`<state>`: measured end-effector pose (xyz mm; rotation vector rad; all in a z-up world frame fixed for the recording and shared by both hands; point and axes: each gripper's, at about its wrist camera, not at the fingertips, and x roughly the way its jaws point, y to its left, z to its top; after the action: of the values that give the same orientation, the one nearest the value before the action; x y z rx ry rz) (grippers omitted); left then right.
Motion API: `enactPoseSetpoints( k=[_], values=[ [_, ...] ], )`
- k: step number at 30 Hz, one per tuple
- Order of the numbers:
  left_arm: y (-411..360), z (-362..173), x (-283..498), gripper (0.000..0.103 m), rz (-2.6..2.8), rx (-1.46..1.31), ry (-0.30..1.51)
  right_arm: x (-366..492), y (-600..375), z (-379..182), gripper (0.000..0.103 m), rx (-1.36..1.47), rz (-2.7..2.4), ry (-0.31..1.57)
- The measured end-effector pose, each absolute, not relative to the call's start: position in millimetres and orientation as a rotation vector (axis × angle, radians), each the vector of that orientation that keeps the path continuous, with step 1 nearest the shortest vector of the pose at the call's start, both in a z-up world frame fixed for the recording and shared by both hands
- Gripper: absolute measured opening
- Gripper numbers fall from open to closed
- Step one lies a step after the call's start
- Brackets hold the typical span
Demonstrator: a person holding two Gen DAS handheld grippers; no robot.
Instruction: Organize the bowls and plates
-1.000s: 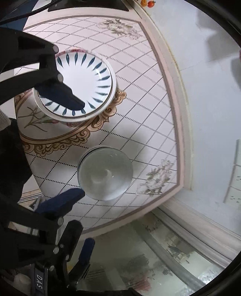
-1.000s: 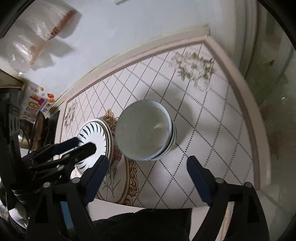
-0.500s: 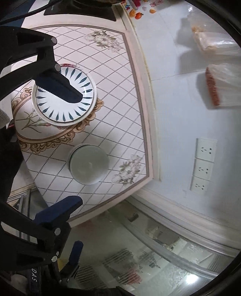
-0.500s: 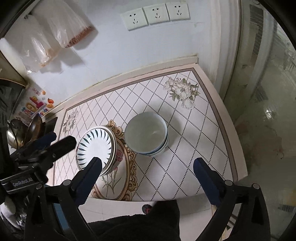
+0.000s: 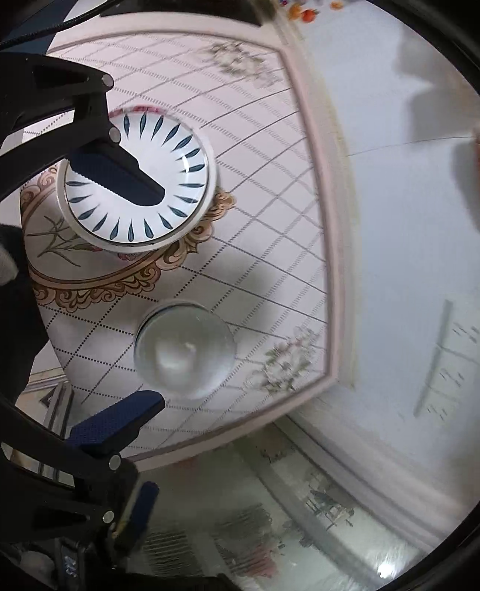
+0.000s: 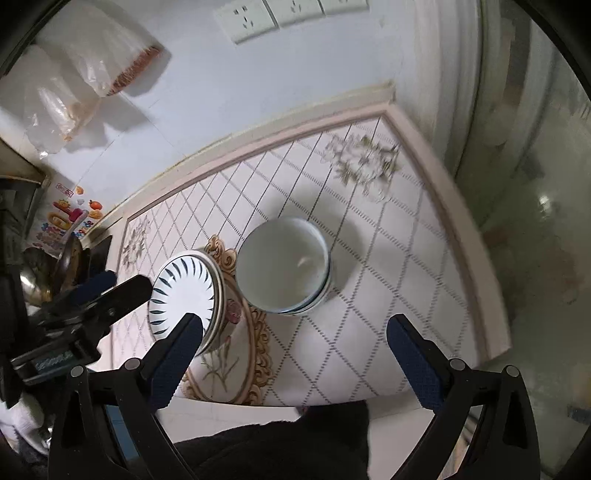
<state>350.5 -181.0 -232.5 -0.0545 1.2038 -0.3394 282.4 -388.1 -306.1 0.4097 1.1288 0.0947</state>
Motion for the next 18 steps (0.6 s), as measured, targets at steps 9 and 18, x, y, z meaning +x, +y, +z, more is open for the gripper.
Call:
enactPoseSetpoints(
  k=[9,18],
  values=[
    [-195,-311,408,0.102,-0.381,-0.159,1.426,343,-400,-402,0.102,0.657,0.248,1.276],
    [-223,-367,434,0.091,-0.466,-0.224,1.557,373,-406,-473,0.099,0.814,0.317,1.350]
  ],
)
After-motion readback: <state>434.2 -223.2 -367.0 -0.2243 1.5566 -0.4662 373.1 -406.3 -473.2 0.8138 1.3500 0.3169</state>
